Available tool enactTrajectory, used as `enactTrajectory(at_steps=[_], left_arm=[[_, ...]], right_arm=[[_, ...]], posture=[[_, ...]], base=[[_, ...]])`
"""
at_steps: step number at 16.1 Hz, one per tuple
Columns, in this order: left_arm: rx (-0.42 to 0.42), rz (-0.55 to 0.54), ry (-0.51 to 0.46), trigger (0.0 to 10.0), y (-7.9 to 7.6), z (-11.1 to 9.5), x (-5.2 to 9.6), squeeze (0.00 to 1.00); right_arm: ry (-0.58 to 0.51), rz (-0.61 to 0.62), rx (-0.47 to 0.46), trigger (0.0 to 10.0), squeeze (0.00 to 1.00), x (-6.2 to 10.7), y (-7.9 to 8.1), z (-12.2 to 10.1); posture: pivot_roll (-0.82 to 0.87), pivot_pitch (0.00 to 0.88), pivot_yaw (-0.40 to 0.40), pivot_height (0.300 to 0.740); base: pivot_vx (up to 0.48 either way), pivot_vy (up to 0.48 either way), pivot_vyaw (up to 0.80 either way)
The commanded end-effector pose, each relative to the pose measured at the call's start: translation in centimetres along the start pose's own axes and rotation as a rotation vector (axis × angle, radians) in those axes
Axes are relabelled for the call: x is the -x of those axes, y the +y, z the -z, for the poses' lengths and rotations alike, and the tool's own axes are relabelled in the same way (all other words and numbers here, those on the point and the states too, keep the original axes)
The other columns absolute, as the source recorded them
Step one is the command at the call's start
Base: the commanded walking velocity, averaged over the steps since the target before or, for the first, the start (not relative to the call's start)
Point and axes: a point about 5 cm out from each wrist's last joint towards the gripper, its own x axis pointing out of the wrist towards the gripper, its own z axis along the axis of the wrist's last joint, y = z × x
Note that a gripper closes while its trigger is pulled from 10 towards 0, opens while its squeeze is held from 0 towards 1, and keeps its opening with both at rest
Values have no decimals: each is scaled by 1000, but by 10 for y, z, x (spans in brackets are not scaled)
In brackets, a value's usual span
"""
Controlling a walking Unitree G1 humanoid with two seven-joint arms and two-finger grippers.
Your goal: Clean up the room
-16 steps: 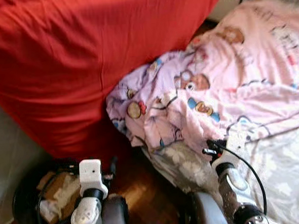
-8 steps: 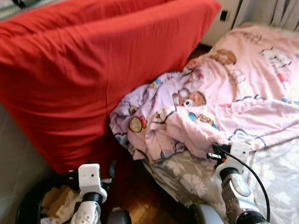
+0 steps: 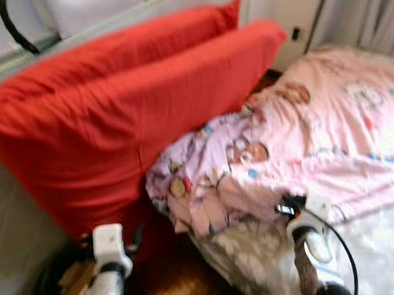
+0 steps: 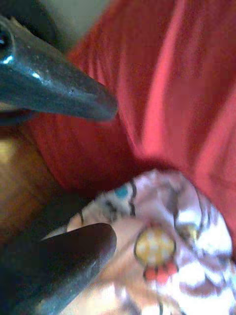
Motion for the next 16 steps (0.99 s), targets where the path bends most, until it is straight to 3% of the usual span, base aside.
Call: enactTrajectory(at_steps=[1, 4, 10, 16], left_arm=[[7, -23, 39, 10000, 6, 8, 3, 0], [17, -112, 227, 10000, 28, 46, 21, 0], [15, -144, 471, 10000, 28, 91, 52, 0], [12, -144, 569, 10000, 23, 111, 72, 0]], right_arm=[[-7, -7, 5, 10000, 0, 0, 3, -1], [-9, -6, 15, 10000, 0, 0, 0, -2], [-6, -22, 31, 10000, 0, -1, 2, -3], [-7, -30, 41, 10000, 0, -1, 5, -3]], posture=[[50, 102, 10, 740], [49, 122, -2, 740], [53, 145, -17, 740], [53, 150, -15, 740]], base=[[0, 0, 0], [0, 0, 0], [0, 0, 0], [0, 0, 0]])
